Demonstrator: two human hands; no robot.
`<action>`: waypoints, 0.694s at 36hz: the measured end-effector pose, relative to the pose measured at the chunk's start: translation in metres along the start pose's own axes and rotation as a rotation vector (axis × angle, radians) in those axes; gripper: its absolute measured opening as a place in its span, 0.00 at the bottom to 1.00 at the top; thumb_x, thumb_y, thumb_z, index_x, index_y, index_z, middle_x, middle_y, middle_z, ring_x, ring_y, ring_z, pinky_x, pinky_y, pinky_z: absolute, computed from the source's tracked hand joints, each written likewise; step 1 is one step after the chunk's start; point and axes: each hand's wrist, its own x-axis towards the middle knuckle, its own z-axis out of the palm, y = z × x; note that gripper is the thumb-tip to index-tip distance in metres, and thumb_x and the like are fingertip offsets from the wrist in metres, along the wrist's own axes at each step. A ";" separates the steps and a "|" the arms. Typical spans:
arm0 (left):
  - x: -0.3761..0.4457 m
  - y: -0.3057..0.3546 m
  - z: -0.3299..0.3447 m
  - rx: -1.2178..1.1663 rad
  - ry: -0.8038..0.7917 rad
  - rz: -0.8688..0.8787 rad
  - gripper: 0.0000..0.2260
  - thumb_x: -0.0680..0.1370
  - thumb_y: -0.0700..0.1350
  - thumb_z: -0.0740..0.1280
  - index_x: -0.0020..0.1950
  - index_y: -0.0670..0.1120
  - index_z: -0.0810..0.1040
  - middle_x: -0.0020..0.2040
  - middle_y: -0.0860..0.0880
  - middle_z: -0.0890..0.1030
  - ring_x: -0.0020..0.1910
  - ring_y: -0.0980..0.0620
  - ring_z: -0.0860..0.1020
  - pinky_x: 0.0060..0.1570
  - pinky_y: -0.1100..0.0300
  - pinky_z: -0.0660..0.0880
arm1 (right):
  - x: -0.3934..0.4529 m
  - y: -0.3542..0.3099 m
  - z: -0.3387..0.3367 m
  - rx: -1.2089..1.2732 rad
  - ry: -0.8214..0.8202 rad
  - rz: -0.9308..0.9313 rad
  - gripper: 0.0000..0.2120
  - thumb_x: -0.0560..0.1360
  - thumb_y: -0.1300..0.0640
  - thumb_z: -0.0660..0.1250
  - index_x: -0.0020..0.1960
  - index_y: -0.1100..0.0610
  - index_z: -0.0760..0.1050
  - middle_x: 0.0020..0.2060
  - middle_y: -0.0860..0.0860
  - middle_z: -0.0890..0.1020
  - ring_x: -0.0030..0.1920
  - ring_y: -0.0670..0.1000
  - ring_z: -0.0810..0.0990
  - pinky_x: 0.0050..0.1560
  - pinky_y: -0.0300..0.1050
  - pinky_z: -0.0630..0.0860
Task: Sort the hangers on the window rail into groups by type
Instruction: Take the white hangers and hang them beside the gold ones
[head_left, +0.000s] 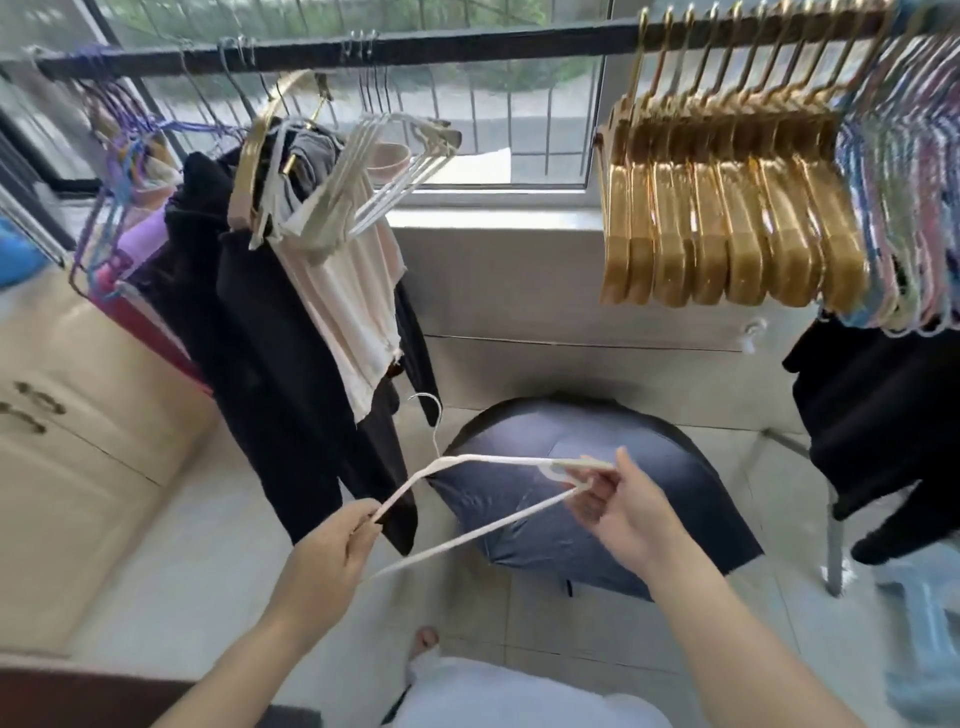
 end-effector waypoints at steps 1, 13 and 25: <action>-0.003 -0.001 0.003 0.008 0.001 0.009 0.06 0.85 0.48 0.63 0.56 0.57 0.79 0.38 0.57 0.77 0.34 0.54 0.74 0.36 0.59 0.72 | -0.002 0.001 -0.001 0.029 -0.009 0.001 0.23 0.86 0.43 0.54 0.55 0.60 0.79 0.48 0.58 0.87 0.46 0.55 0.83 0.51 0.50 0.75; 0.031 0.010 0.001 0.247 0.042 -0.101 0.13 0.84 0.57 0.61 0.49 0.53 0.80 0.40 0.54 0.77 0.38 0.54 0.77 0.35 0.58 0.74 | 0.002 -0.015 0.001 0.173 0.394 0.004 0.12 0.86 0.60 0.53 0.50 0.64 0.71 0.44 0.65 0.80 0.37 0.60 0.78 0.47 0.58 0.80; 0.060 0.048 0.004 -0.174 -0.270 -0.599 0.21 0.86 0.55 0.57 0.37 0.46 0.72 0.28 0.51 0.67 0.29 0.51 0.63 0.31 0.58 0.61 | 0.012 -0.018 -0.023 0.479 0.476 -0.004 0.22 0.87 0.53 0.49 0.40 0.60 0.69 0.34 0.57 0.76 0.28 0.52 0.67 0.31 0.42 0.66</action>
